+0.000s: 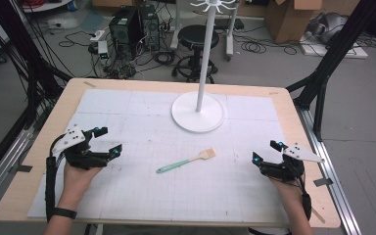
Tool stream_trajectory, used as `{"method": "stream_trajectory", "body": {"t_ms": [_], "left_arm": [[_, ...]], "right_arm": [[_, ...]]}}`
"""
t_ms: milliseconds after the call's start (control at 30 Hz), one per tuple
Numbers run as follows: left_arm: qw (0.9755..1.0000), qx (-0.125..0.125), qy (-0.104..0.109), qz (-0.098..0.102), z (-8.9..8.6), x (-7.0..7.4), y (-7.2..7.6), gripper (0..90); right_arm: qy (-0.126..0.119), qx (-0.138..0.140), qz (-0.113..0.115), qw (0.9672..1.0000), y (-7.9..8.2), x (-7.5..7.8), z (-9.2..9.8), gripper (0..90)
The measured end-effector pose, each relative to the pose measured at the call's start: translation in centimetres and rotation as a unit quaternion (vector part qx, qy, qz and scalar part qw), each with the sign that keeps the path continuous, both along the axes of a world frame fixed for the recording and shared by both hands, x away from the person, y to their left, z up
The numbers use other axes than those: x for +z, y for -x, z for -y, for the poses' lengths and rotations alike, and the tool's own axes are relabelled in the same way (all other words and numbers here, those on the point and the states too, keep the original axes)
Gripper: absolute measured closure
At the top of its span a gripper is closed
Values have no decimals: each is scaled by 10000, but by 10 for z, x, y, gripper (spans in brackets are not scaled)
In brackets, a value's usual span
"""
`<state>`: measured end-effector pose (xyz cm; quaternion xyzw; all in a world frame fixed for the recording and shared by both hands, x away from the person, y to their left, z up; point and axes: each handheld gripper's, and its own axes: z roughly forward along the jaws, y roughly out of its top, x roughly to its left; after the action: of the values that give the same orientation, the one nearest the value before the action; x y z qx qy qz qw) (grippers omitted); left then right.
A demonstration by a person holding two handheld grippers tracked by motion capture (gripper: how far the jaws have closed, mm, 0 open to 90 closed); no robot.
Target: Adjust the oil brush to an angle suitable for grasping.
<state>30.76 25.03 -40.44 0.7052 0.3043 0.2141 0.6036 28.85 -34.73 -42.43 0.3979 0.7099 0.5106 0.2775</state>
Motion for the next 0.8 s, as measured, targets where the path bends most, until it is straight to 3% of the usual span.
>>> {"method": "stream_trajectory", "body": {"t_ms": [433,800], "left_arm": [[9998,-123,136,-5,3,5,2,107],[9994,-344,4,7,16,8,2,107]], "right_arm": [[-26,-20,-32,10000,0,0,0,146],[-21,-35,-27,10000,0,0,1,146]]}}
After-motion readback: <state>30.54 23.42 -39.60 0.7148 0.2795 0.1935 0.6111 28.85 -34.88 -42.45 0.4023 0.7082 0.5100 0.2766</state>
